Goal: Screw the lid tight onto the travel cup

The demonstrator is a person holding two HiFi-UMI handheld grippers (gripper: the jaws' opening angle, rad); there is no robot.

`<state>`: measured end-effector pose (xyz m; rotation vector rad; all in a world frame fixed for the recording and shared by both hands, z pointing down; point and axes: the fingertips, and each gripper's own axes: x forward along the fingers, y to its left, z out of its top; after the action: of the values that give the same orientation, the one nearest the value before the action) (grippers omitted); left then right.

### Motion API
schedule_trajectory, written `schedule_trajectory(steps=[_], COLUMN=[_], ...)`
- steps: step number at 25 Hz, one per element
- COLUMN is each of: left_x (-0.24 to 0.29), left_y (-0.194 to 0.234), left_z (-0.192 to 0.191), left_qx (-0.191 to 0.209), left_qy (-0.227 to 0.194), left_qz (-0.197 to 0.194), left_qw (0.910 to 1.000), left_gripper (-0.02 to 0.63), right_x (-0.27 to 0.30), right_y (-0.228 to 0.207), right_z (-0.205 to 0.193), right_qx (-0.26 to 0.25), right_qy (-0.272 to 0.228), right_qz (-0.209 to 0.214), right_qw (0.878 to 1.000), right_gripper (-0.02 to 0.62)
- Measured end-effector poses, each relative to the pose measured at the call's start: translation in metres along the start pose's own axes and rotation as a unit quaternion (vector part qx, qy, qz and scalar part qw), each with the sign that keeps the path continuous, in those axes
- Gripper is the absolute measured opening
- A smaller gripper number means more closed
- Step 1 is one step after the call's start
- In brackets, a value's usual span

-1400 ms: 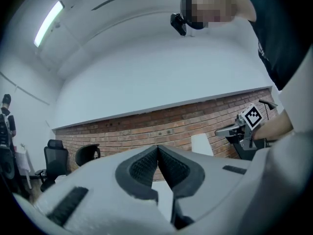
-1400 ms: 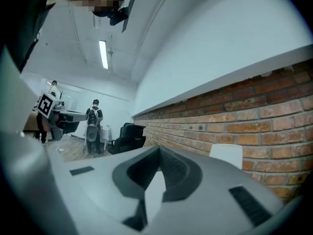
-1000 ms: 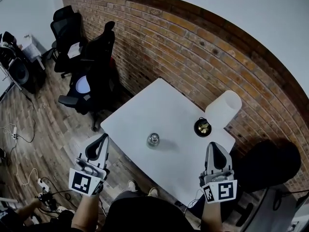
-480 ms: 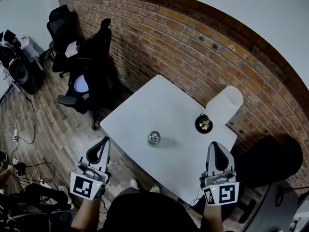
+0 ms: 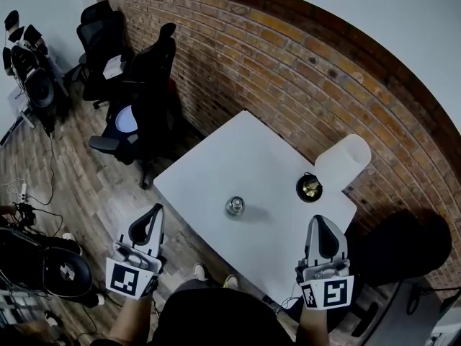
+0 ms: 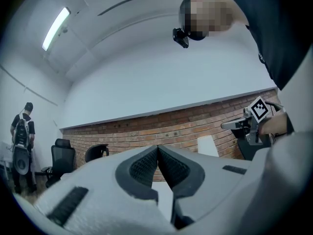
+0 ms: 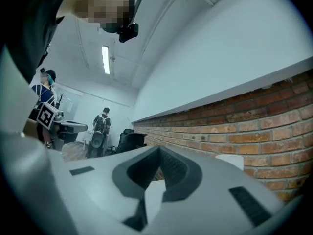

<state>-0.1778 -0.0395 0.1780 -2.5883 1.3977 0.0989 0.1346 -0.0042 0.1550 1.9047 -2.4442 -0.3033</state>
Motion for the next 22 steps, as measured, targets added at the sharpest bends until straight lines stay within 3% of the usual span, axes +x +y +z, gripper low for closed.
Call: schedule_trajectory(steps=[8, 22], left_x=[0.0, 0.004], left_y=[-0.001, 0.0], left_z=[-0.002, -0.01], left_qx=[-0.011, -0.013], left_qy=[-0.001, 0.009], left_qz=[-0.008, -0.015], left_qw=[0.9999, 0.9998], left_gripper=[0.025, 0.025], right_x=[0.002, 0.001], right_y=[0.01, 0.008], right_z=[-0.003, -0.006], right_qx=[-0.026, -0.018], right_qy=[0.014, 0.013], right_qz=[0.004, -0.006], right_qw=[1.0, 1.0], right_gripper=[0.012, 0.013])
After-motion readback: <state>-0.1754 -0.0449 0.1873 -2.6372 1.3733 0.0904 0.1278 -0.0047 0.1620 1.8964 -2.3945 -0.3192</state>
